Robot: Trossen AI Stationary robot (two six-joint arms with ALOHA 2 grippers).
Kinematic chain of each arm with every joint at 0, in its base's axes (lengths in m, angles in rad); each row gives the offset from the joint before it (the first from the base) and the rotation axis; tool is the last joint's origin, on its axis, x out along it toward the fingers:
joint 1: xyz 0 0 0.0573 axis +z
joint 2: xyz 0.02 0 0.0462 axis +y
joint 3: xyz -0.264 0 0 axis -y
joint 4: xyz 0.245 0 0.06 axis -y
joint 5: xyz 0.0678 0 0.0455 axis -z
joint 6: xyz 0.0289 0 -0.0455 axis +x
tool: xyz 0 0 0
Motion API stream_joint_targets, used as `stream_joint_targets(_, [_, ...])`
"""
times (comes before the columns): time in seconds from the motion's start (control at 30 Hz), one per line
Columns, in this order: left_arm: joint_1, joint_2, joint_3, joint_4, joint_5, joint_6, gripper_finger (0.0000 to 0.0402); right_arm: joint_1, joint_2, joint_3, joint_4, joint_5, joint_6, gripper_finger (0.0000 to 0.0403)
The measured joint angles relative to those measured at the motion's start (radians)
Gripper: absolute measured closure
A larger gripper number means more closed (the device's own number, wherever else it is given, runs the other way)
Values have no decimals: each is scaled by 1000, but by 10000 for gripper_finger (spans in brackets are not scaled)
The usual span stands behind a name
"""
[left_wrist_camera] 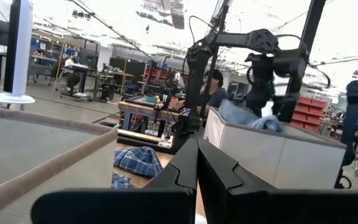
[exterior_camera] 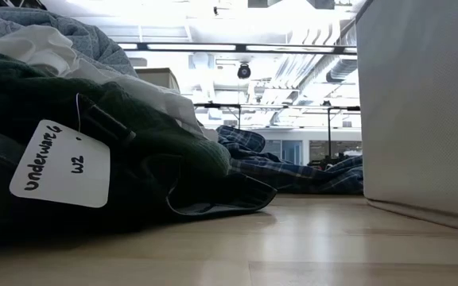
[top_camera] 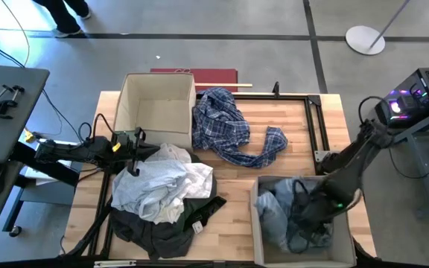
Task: Sort clothes
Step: Put the light blue polo shirt into the bottom laundry bin
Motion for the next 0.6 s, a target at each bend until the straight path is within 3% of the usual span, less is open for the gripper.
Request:
stream_joint_targets(0.1, [0, 0, 0, 0, 0, -10, 401, 29, -64, 0, 37, 183, 12, 213])
stream_joint_targets(0.3, [0, 0, 0, 9, 0, -21, 401, 58, -108, 0, -19, 673, -66, 213])
stream_joint_targets(0.47, [0, 0, 0, 37, 0, -23, 401, 13, -20, 0, 86, 744, -343, 213])
stream_joint_targets(0.6, [0, 0, 0, 46, -1, -21, 401, -37, 109, 0, 98, 683, -497, 213])
